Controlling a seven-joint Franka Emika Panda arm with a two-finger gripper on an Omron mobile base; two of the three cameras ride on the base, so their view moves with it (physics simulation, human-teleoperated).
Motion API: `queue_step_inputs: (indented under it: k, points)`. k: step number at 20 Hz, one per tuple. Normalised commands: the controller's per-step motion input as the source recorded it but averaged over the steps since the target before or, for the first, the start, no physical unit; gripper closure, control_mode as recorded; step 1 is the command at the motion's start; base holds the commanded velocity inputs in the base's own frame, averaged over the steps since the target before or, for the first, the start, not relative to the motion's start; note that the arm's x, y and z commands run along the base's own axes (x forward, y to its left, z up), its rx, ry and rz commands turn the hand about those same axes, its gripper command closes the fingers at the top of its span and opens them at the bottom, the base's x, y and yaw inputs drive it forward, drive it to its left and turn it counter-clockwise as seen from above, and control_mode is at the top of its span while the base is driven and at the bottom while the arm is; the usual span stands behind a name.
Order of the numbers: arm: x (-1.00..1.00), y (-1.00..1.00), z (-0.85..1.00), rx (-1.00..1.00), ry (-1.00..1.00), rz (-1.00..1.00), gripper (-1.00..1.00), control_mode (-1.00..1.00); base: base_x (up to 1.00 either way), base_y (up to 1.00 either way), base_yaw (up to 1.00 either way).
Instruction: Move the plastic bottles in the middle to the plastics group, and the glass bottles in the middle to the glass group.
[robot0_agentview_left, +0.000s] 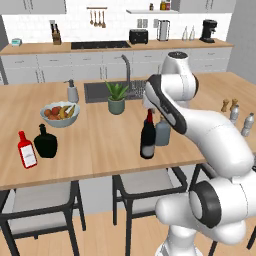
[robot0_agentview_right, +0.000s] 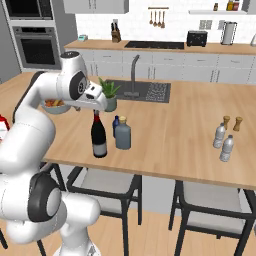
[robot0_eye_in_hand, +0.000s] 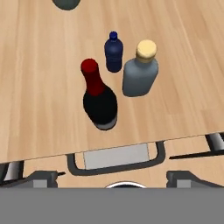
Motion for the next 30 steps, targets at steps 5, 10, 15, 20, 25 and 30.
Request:
queue_step_inputs:
  k: [5,10,15,20,25,30]
  points:
    - [-0.01,0.09,-0.06,0.00,-0.01,-0.03,-1.00,-1.00,0.00,0.00,0.00]
    - [0.07,0.00,-0.31,0.01,-0.10,0.00,-1.00,-1.00,0.00,0.00,0.00]
    - [0.29,0.00,-0.24,0.00,-0.01,0.00,-1.00,-1.00,0.00,0.00,0.00]
    - [0.02,0.00,-0.05,0.00,0.00,0.00,-1.00,-1.00,0.00,0.00,0.00]
    - [0.00,0.06,-0.18,0.00,-0.07,0.00,-1.00,-1.00,0.00,0.00,0.00]
    - [0.04,0.06,-0.10,0.00,-0.04,0.02,-1.00,-1.00,0.00,0.00,0.00]
